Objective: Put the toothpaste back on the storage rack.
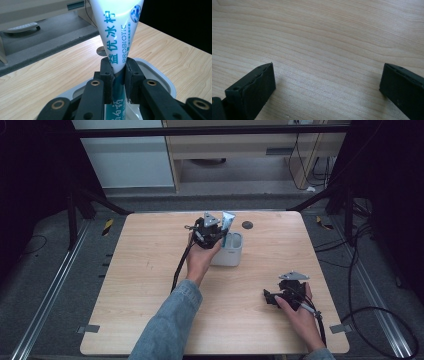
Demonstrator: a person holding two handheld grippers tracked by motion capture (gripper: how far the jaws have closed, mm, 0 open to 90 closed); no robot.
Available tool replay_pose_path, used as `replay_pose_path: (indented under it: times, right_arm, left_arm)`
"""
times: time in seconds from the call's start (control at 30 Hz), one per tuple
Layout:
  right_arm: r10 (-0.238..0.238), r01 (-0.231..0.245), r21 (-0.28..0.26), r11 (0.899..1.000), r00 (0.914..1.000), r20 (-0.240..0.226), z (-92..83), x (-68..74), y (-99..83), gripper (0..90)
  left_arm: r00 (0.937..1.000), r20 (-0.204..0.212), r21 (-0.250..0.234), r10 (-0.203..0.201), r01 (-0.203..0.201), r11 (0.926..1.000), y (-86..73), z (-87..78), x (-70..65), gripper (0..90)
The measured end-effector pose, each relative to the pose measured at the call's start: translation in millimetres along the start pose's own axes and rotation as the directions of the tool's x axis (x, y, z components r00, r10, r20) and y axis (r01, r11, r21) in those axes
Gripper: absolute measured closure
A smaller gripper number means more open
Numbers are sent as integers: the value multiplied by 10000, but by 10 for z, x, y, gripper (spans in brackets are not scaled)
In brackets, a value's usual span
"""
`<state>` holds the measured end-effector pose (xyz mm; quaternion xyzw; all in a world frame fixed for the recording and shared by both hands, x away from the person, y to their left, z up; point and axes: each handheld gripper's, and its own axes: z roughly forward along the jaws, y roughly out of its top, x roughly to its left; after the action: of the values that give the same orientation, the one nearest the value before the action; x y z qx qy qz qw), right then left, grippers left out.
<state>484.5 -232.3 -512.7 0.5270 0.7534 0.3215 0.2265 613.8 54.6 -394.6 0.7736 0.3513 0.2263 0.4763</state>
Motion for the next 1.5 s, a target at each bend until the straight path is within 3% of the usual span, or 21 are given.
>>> replay_pose_path:
  times: [1.5]
  right_arm:
    - [35,-35,10,10000,10000,-29,-2,1,1,4]
  left_arm:
    - [10000,-4,662,-78,78,9978,-93,65,-83,778]
